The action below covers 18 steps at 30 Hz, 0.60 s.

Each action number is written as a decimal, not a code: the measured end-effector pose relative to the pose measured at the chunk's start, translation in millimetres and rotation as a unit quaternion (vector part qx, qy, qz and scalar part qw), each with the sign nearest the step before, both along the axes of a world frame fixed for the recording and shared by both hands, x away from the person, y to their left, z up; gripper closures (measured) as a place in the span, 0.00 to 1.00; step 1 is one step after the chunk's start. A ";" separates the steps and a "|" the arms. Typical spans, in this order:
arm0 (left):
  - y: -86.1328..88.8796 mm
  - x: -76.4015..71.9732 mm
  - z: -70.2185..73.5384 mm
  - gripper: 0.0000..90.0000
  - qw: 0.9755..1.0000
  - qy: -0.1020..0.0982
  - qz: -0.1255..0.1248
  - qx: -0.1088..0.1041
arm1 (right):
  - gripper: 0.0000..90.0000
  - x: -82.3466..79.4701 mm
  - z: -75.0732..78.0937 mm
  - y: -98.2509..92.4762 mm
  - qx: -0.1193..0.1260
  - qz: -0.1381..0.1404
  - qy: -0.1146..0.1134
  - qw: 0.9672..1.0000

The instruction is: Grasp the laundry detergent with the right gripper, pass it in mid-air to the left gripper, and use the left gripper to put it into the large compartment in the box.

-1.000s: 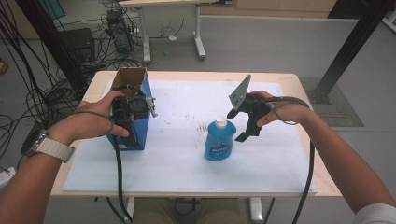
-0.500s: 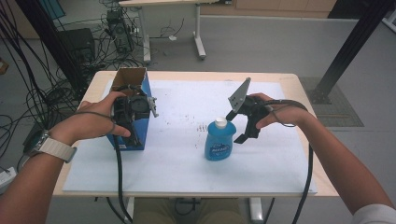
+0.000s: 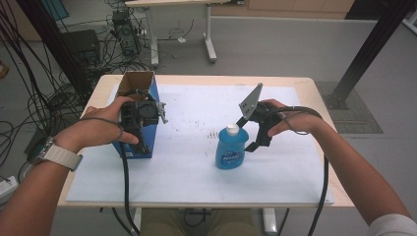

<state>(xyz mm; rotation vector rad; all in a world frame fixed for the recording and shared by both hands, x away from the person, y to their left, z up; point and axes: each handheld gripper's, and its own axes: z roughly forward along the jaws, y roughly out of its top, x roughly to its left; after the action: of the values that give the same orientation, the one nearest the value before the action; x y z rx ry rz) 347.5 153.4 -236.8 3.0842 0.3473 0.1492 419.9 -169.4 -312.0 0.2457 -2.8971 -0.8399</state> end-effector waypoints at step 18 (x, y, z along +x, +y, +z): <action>-1.5 1.1 -3.3 0.14 1.000 0.004 -0.002 0.002 | 0.07 -0.1 -0.8 2.0 0.001 -0.002 -0.003 1.000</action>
<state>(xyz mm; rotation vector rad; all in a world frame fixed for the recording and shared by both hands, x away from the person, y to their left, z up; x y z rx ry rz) 348.6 151.9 -240.1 3.0898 0.3404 0.1365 419.8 -167.4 -312.8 0.2421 -2.9045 -0.8445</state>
